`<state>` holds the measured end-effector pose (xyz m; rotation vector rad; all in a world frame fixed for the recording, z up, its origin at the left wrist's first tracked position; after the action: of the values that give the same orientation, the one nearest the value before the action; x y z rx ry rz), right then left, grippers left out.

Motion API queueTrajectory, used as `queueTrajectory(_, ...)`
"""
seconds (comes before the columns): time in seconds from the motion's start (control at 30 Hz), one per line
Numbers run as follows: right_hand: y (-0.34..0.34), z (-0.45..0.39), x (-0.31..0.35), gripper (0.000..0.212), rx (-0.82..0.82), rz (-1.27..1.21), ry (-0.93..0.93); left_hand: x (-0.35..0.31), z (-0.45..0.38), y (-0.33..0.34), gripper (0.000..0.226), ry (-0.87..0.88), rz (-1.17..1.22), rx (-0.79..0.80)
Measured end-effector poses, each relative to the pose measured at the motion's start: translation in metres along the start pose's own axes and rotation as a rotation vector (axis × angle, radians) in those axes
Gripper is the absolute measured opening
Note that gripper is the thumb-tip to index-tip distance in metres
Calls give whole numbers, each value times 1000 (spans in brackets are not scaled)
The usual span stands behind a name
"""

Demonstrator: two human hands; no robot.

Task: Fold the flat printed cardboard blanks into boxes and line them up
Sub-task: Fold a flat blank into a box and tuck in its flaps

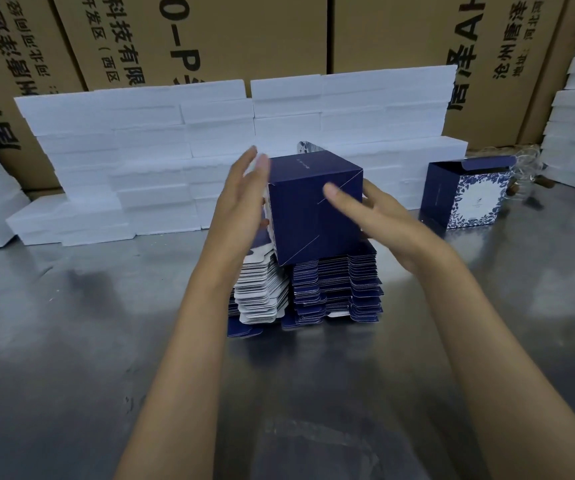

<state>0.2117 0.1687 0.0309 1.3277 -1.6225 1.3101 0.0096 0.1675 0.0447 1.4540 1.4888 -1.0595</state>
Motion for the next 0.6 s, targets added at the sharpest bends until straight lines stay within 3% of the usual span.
queueTrajectory(0.1, -6, -2, 4, 82, -42, -16, 104, 7, -4, -2, 46, -149, 13, -125)
queueTrajectory(0.27, -3, -4, 7, 52, -140, -79, 108, 3, 2, 13, 43, -216, -14, 62)
queueTrajectory(0.33, -7, -4, 6, 36, -189, -184, 76, -2, 4, 14, 26, -157, 20, 85)
queueTrajectory(0.4, -12, -4, 6, 26, -186, -369, 31, -6, 5, 13, 54, -120, 67, 94)
queueTrajectory(0.47, -16, -4, 3, 30, -163, -451, 7, -8, 7, 11, 77, -68, 54, 72)
queueTrajectory(0.6, -21, -2, 0, 44, -195, -233, 19, -9, 6, 9, 121, 8, -22, 24)
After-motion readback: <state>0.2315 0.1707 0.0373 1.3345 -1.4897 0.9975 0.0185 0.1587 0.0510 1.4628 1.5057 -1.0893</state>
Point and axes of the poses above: each hand's wrist, its own z-axis away from the middle knuckle, its own y-axis out of the palm, x = y × z, the point moved 2 cm from there along -z, towards the middle knuckle, and after that the axes turned 3 degrees about -y, right-handed, at the moved point
